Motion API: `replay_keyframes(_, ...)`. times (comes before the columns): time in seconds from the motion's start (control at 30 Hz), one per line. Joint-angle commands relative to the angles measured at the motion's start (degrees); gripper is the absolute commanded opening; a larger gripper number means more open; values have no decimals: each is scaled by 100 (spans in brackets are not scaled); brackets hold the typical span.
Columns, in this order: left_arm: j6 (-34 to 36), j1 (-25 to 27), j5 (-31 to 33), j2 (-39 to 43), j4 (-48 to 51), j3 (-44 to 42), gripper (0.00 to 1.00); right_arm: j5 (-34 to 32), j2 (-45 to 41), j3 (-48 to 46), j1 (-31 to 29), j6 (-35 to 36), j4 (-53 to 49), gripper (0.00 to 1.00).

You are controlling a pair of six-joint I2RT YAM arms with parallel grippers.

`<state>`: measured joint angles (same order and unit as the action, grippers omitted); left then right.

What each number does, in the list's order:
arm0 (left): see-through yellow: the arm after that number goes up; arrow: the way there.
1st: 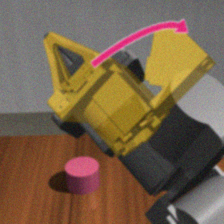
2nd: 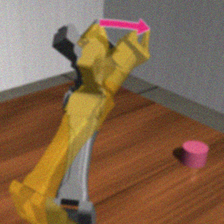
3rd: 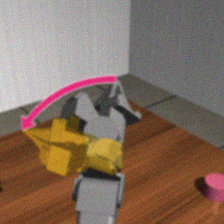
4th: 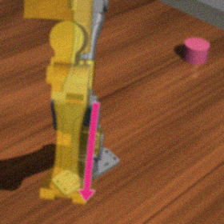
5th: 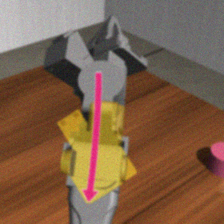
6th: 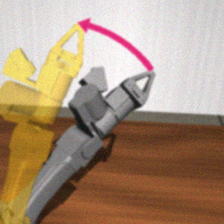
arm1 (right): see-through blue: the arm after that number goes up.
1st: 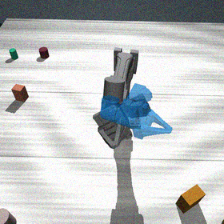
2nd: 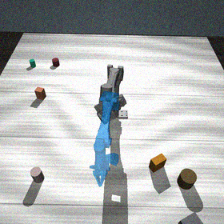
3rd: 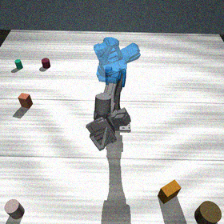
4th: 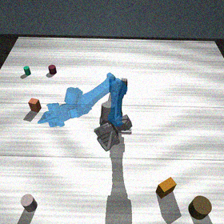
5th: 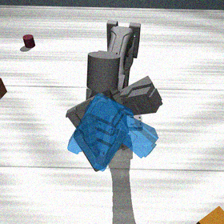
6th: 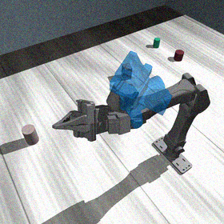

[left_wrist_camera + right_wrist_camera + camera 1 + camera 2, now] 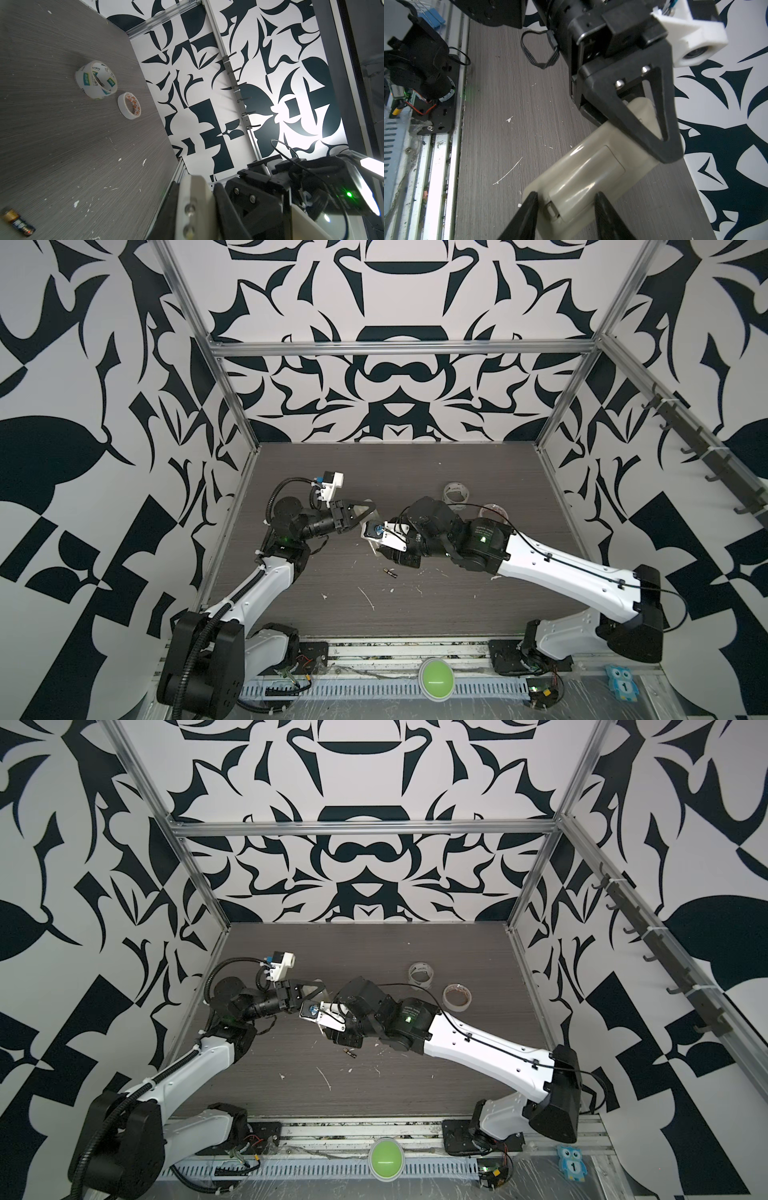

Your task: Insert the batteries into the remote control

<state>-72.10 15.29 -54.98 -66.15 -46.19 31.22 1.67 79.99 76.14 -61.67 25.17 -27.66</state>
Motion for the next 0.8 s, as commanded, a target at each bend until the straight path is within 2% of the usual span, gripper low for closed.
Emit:
replay_keyframes(0.0,-400,-21,-203,5,-604,-36,0,-373,29,87,6,181,-178,48)
replay_keyframes(0.77,-522,-66,-275,-67,-786,-125,0,-856,55,191,-3,392,-96,43)
